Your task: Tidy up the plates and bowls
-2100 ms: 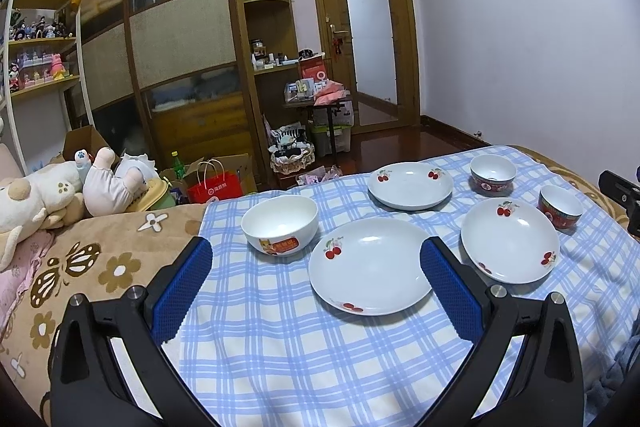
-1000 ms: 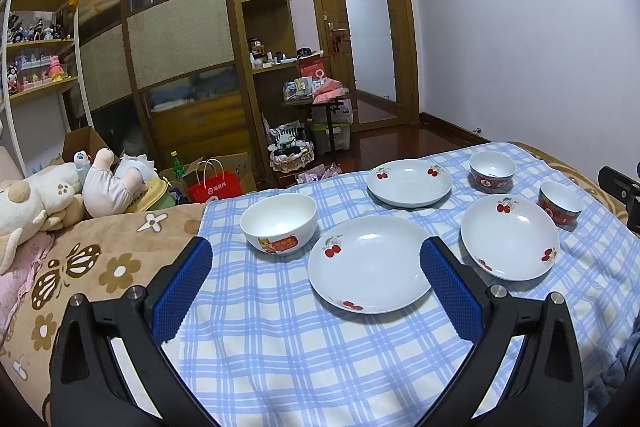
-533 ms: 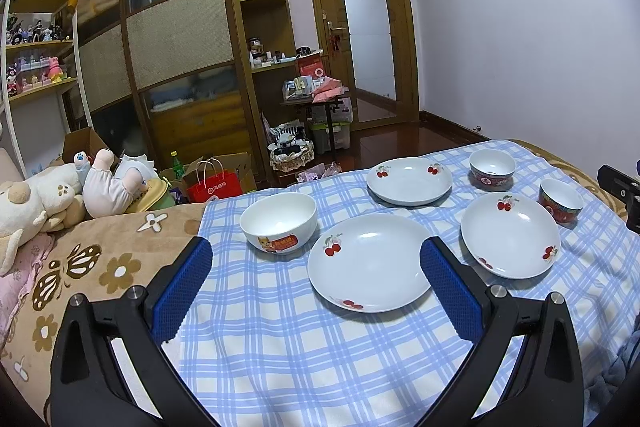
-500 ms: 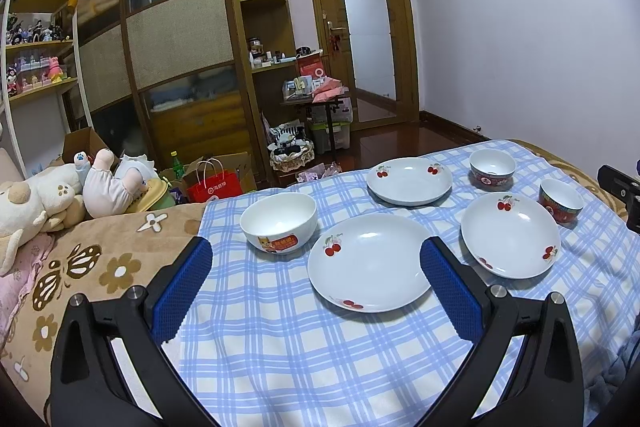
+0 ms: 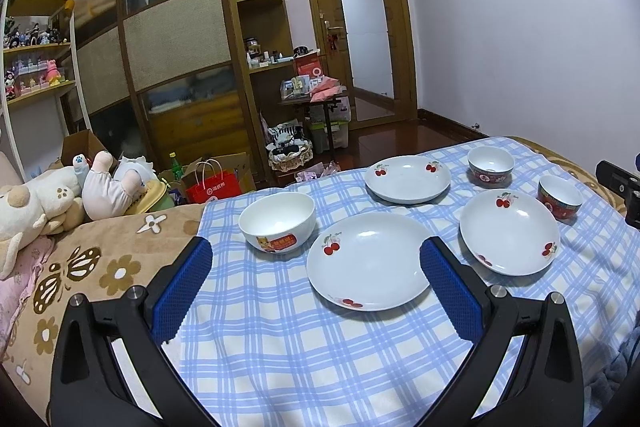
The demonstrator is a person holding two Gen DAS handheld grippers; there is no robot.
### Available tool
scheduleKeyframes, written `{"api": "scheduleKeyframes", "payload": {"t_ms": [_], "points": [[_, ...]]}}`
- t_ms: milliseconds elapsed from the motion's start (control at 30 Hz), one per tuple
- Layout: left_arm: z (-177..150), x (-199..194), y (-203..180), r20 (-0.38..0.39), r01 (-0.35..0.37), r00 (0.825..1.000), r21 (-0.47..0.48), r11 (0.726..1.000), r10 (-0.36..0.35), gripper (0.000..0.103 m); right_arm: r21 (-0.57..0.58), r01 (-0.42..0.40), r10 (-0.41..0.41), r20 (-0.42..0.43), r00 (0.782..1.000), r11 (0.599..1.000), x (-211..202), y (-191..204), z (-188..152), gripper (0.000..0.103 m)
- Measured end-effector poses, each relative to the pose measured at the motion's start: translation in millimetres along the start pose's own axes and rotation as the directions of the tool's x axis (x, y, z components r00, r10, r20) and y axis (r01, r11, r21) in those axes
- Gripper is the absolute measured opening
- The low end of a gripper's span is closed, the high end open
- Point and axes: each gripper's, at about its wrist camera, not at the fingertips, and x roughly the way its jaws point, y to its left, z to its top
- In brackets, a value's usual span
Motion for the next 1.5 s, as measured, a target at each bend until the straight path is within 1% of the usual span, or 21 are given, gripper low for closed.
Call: {"api": "scheduleKeyframes", "payload": {"t_ms": [333, 433, 533, 633, 800, 900, 1033, 1167, 1367, 1433, 1500], "points": [[-0.3, -0.6, 2.4, -0.006, 0.0, 1.0, 0.019, 1.0, 0.0, 0.102, 0.003, 0.005, -0.005, 0.0, 1.0, 1.0, 0.1, -0.5, 0.4, 0.103], [0.3, -0.3, 3.9, -0.009, 0.01, 1.0, 0.021, 1.0, -0.01, 0.102, 0.011, -0.004, 0.004, 0.003, 1.0, 1.0, 1.2, -3.3, -0.2, 0.103], [4.5, 3.4, 5.3, -0.017, 0.012, 1.0, 0.015, 1.0, -0.011, 0.102, 0.01, -0.004, 0.004, 0.0, 1.0, 1.0, 3.3, -5.8, 1.6, 0.103], [10.7, 8.8, 4.2, -0.021, 0.002, 1.0, 0.023, 1.0, -0.002, 0.102, 0.009, -0.027, 0.027, -0.011, 1.0, 1.0, 4.3, -6.8, 3.9, 0.103], [21.6, 21.4, 6.7, -0.065, 0.012, 0.998, 0.008, 1.0, -0.012, 0.102, 0.039, -0.037, 0.037, -0.011, 0.999, 0.999, 4.4, -11.1, 13.9, 0.103], [31.9, 26.8, 5.2, -0.07, 0.002, 0.998, 0.035, 0.999, 0.001, 0.102, 0.061, -0.045, 0.046, -0.011, 0.999, 0.997, 7.3, -10.5, 22.0, 0.103], [45.3, 36.4, 0.7, -0.072, 0.005, 0.997, 0.064, 0.998, 0.0, 0.102, 0.055, -0.054, 0.054, -0.008, 0.998, 0.997, 13.0, -0.9, 34.8, 0.103], [57.5, 50.6, 2.3, -0.095, 0.008, 0.995, 0.073, 0.997, -0.001, 0.102, 0.04, -0.073, 0.073, -0.002, 0.997, 0.997, 18.3, 15.3, 47.5, 0.103], [71.7, 75.7, 11.7, -0.14, 0.018, 0.99, 0.05, 0.999, -0.011, 0.102, 0.01, -0.087, 0.087, 0.02, 0.996, 0.996, 32.6, 40.8, 70.7, 0.103], [73.8, 84.4, 14.0, -0.156, 0.024, 0.988, 0.045, 0.999, -0.017, 0.102, 0.002, -0.097, 0.097, 0.011, 0.995, 0.995, 38.4, 48.6, 75.9, 0.103], [73.9, 91.0, 16.3, -0.148, 0.017, 0.989, 0.039, 0.999, -0.011, 0.102, -0.019, -0.105, 0.105, -0.009, 0.994, 0.994, 46.8, 58.6, 79.9, 0.103]]}}
